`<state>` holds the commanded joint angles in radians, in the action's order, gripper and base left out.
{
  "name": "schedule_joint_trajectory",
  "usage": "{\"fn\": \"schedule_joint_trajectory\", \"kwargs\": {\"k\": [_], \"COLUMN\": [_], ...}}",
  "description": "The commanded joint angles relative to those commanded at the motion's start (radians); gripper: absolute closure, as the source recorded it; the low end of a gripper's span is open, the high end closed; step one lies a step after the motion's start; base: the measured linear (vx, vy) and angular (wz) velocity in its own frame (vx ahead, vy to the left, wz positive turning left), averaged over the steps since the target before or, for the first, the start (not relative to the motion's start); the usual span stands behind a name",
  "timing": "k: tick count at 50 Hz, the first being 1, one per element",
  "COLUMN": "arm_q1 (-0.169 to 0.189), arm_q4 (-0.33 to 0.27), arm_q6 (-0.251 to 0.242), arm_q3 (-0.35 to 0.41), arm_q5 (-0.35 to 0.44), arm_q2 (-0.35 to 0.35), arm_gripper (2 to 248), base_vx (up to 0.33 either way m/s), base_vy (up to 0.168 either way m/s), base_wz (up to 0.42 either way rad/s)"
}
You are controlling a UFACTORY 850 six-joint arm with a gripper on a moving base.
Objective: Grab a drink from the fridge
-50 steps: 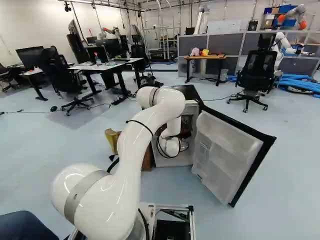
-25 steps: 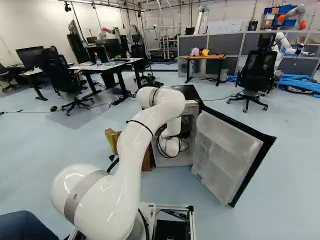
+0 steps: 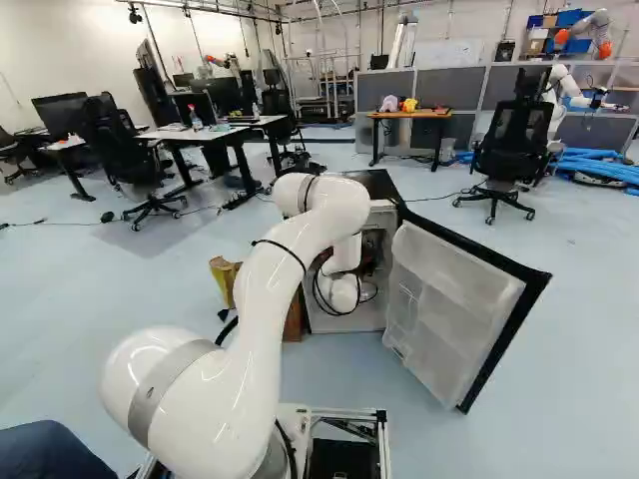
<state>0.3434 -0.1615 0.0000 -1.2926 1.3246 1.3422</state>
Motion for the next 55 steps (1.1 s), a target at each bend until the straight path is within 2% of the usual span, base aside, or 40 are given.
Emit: {"fn": "schedule_joint_trajectory", "kwargs": {"k": [1,10,15,16,21,42,43,48,55], "arm_q1": [0.000,0.000,0.000,0.000,0.000,0.000,0.000,0.000,0.000], "arm_q4": [0.000,0.000,0.000,0.000,0.000,0.000,0.000,0.000,0.000], "arm_q6": [0.000,0.000,0.000,0.000,0.000,0.000,0.000,0.000,0.000], "arm_q3": [0.000,0.000,0.000,0.000,0.000,0.000,0.000,0.000,0.000], "arm_q5": [0.000,0.000,0.000,0.000,0.000,0.000,0.000,0.000,0.000], "arm_q2": [0.000,0.000,0.000,0.000,0.000,0.000,0.000,0.000,0.000], "arm_gripper": [93,91,87,77,77,79,88,93,91], "base_vx": [0.000,0.000,0.000,0.000,0.000,0.000,0.000,0.000,0.000], "base_vy": [0.000,0.000,0.000,0.000,0.000,0.000,0.000,0.000,0.000], "base_wz": [0.000,0.000,0.000,0.000,0.000,0.000,0.000,0.000,0.000]}}
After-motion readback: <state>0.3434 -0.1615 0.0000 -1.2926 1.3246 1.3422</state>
